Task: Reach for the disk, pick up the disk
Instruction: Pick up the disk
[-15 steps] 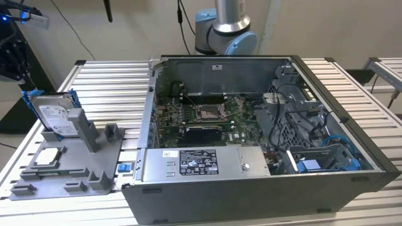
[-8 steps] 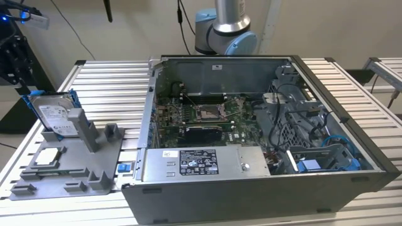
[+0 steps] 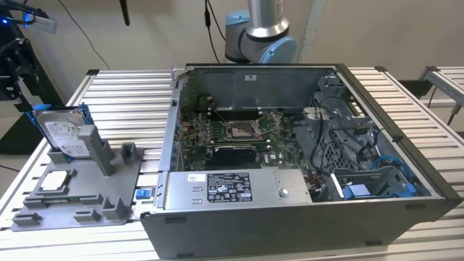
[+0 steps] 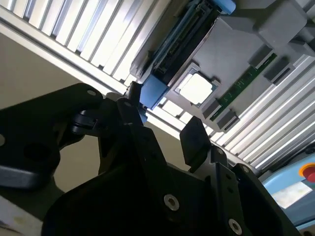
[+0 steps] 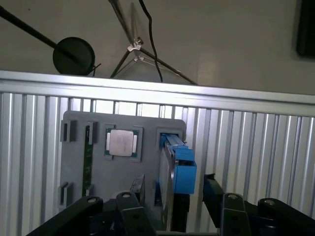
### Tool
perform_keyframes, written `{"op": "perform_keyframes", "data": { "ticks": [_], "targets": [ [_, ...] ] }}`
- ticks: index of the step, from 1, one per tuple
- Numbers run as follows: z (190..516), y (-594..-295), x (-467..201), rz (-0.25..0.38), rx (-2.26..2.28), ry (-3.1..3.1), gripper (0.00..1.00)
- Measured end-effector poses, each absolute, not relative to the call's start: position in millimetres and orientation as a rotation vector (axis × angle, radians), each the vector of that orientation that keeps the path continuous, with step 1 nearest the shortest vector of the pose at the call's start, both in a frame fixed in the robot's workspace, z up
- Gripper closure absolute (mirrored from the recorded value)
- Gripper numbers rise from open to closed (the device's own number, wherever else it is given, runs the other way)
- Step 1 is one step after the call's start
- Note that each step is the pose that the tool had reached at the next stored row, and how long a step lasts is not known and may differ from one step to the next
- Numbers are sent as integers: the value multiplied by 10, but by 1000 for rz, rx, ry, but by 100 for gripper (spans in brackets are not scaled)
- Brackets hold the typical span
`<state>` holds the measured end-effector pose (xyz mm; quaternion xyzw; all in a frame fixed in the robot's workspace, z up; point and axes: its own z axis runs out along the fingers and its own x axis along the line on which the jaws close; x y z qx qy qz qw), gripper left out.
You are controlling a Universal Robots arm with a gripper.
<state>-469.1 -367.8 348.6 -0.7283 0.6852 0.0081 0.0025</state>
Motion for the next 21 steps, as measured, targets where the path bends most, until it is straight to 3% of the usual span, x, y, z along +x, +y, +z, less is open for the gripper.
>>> {"op": "perform_keyframes", "data": {
  "ticks": [21],
  "targets": [
    [3376, -3678, -4614, 27, -2265, 2171, 0]
  ]
}}
